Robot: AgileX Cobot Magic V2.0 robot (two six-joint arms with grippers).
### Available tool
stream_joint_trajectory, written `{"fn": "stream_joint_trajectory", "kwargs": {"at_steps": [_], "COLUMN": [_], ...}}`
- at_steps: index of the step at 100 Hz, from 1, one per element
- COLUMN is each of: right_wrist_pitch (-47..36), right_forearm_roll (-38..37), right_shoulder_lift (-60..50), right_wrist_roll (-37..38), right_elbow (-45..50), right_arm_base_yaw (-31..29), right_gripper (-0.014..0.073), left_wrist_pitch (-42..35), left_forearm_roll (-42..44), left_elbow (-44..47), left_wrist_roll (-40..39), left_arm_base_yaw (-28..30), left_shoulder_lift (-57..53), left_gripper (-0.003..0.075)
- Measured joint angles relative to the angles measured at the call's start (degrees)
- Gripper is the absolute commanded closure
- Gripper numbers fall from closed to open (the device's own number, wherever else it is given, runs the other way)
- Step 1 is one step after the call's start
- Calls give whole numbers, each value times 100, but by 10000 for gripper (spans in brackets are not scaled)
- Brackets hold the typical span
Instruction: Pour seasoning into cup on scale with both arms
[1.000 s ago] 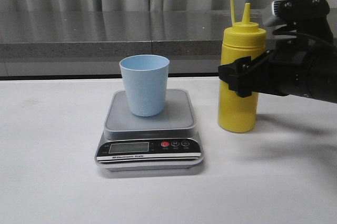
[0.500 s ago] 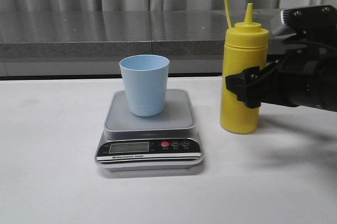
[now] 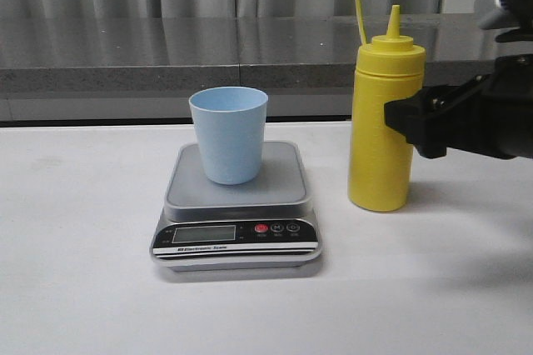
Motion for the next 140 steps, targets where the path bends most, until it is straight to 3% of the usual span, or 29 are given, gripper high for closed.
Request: {"fn": "stream_joint_trajectory", "kwargs": {"at_steps": [26, 65, 92, 120, 132, 140], "right_wrist_pitch": [274, 2552, 4106, 5152, 5397, 5519], "right_forearm_roll": [569, 1065, 1589, 1989, 1992, 1992], "right_shoulder_lift": [-1138, -3775, -5564, -6948, -7292, -7430], "right_wrist_roll": [0, -20, -1061, -2105, -2206, -2227], "right_elbow": [636, 737, 746, 779, 779, 779], "right_arm_base_yaw": [0, 0, 0, 0, 0, 0], "right_gripper": [-3, 1, 1, 4, 85, 224], "left_wrist_pitch": [0, 0, 0, 0, 0, 0], "left_forearm_roll": [0, 0, 0, 0, 0, 0], "left_elbow": [0, 0, 0, 0, 0, 0], "left_wrist_roll": [0, 0, 0, 0, 0, 0], "left_arm_base_yaw": [0, 0, 0, 0, 0, 0], "left_shoulder_lift": [0, 0, 0, 0, 0, 0], "left_gripper": [738, 738, 738, 738, 738, 738]}}
